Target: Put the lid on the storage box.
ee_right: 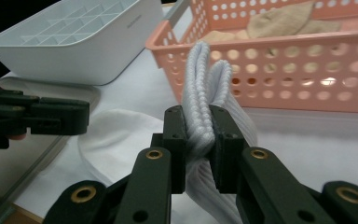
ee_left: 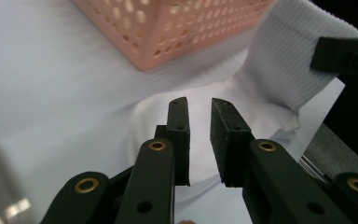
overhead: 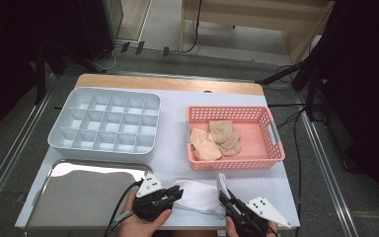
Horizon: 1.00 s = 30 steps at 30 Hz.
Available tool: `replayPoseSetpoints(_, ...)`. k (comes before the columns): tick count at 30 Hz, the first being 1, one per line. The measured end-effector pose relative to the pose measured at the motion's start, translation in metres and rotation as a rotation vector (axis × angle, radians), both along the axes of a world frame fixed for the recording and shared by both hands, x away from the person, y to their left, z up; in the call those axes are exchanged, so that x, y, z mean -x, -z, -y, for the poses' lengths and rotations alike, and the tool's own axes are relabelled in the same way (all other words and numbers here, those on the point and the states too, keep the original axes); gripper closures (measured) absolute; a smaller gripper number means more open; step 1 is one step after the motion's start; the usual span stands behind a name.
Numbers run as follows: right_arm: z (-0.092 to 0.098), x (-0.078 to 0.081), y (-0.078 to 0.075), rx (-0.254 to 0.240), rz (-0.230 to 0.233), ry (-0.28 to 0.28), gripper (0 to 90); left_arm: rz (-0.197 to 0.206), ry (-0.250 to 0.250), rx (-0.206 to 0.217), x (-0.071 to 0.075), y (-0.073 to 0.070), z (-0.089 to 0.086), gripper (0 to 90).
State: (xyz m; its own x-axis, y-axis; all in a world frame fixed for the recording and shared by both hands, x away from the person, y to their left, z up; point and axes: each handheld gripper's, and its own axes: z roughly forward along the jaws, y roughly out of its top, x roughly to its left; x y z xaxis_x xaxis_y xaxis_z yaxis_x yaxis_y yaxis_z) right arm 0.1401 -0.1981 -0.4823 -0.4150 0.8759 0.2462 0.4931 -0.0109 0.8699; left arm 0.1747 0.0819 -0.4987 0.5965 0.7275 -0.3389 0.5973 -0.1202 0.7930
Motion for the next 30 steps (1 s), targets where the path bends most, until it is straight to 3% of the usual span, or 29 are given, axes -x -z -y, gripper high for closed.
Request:
replayPoseSetpoints(5, -0.031, -0.001, 0.002, 0.046, 0.011, -0.026, 79.0, -0.012, -0.024, 0.011, 0.0, 0.005, -0.02, 79.4)
replayPoseSetpoints(10, -0.066, -0.005, 0.013, 0.086, 0.0, -0.058, 79.0, -0.023, -0.028, -0.005, -0.001, 0.008, -0.022, 82.9)
replayPoseSetpoints(15, -0.092, -0.006, 0.028, 0.12, 0.0, -0.099, 79.9, -0.052, -0.039, 0.008, -0.004, 0.014, -0.025, 86.1)
replayPoseSetpoints(18, -0.103, -0.008, 0.04, 0.128, -0.009, -0.137, 74.4, -0.056, -0.042, 0.006, -0.004, 0.015, -0.027, 85.5)
replayPoseSetpoints(20, -0.104, -0.008, 0.042, 0.104, -0.003, -0.17, 60.0, -0.056, -0.046, 0.009, -0.005, 0.015, -0.029, 84.6)
replayPoseSetpoints(24, -0.095, -0.002, 0.033, 0.034, 0.014, -0.222, 51.1, -0.059, -0.056, 0.023, -0.005, 0.015, -0.032, 82.7)
replayPoseSetpoints(27, -0.081, 0.005, 0.023, -0.011, 0.033, -0.22, 53.4, -0.053, -0.057, 0.041, -0.004, 0.013, -0.031, 82.4)
replayPoseSetpoints(30, -0.059, 0.008, 0.017, -0.003, 0.04, -0.165, 62.0, -0.042, -0.045, 0.058, -0.002, 0.009, -0.03, 82.8)
